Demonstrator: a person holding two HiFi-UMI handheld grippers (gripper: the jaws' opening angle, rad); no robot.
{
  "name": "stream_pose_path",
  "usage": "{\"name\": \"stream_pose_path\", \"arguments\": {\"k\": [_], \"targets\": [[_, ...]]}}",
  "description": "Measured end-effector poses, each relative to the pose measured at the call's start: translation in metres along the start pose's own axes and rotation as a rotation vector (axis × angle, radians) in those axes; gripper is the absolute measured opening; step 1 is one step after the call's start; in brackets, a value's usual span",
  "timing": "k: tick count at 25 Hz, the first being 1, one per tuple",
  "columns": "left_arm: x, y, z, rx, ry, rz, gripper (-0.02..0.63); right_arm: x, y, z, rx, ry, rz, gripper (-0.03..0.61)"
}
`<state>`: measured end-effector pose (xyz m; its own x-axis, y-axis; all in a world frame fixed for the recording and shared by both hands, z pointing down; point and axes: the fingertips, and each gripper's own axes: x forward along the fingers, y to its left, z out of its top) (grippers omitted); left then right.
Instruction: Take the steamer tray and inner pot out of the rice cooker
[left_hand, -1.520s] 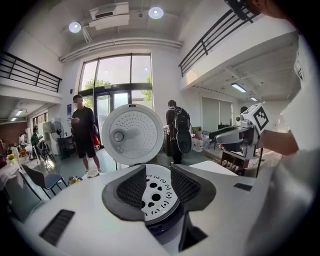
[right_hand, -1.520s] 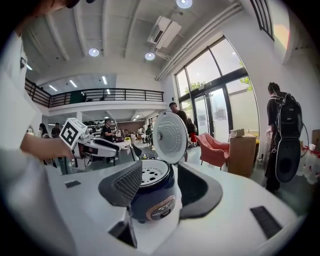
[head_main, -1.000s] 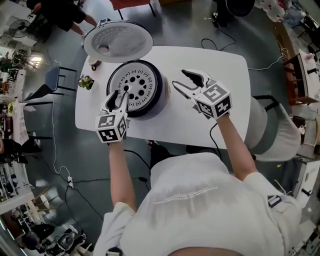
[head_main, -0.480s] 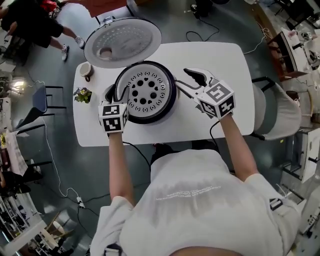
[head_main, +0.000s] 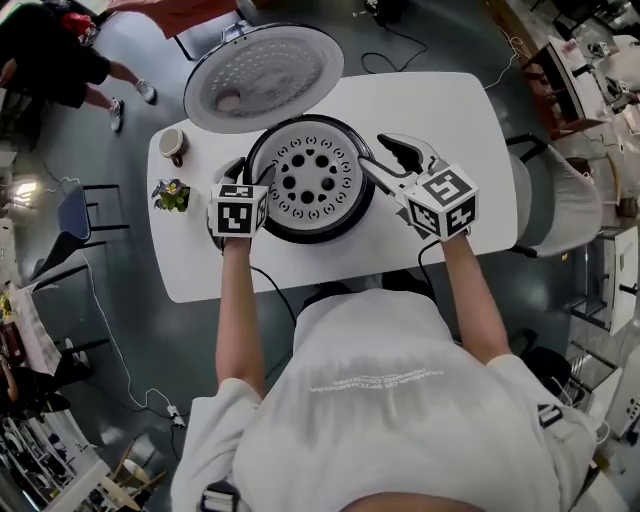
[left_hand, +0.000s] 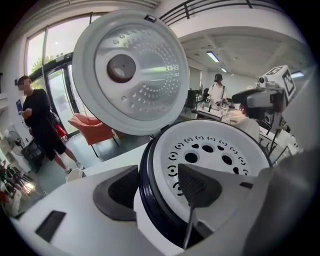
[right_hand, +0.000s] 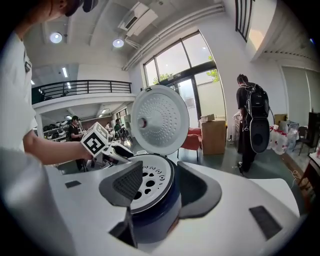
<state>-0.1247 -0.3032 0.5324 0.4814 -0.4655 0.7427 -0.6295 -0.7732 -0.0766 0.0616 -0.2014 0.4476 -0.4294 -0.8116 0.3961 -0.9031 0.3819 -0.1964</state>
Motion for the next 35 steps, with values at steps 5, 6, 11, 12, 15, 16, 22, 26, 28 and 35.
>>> {"name": "stream_pose_path", "arguments": {"k": [5, 6, 11, 12, 15, 16, 22, 26, 28, 35], "targets": [[0.016, -0.001, -0.007, 0.108, 0.059, -0.014, 0.276, -0.001, 0.001, 0.001, 0.009, -0.007, -0.022, 0.229], [0.016, -0.002, -0.006, 0.115, 0.06, -0.014, 0.276, -0.001, 0.0, 0.003, 0.003, -0.008, -0.024, 0.229], [0.013, -0.005, -0.004, 0.157, 0.066, 0.004, 0.276, 0.0, 0.001, 0.01, -0.028, -0.007, -0.006, 0.229], [0.013, -0.005, -0.004, 0.17, 0.064, 0.019, 0.275, 0.0, 0.001, 0.009, -0.031, -0.005, -0.002, 0.229], [0.008, 0.001, -0.002, 0.176, 0.051, 0.054, 0.267, 0.004, 0.001, 0.012, -0.04, -0.004, 0.015, 0.227], [0.007, 0.002, 0.0, 0.172, 0.044, 0.052, 0.264, 0.005, 0.001, 0.015, -0.045, -0.005, 0.02, 0.225], [-0.002, -0.004, 0.002, 0.158, 0.019, 0.016, 0.23, 0.008, -0.004, 0.024, -0.058, -0.022, 0.032, 0.209], [-0.007, -0.004, 0.004, 0.171, 0.02, 0.016, 0.224, 0.009, -0.007, 0.028, -0.07, -0.027, 0.036, 0.209], [-0.012, -0.003, 0.007, 0.166, 0.008, 0.03, 0.221, 0.007, -0.008, 0.029, -0.074, -0.027, 0.037, 0.209], [-0.022, -0.005, 0.006, 0.105, -0.024, 0.023, 0.165, 0.004, -0.009, 0.027, -0.076, -0.027, 0.047, 0.209]]}}
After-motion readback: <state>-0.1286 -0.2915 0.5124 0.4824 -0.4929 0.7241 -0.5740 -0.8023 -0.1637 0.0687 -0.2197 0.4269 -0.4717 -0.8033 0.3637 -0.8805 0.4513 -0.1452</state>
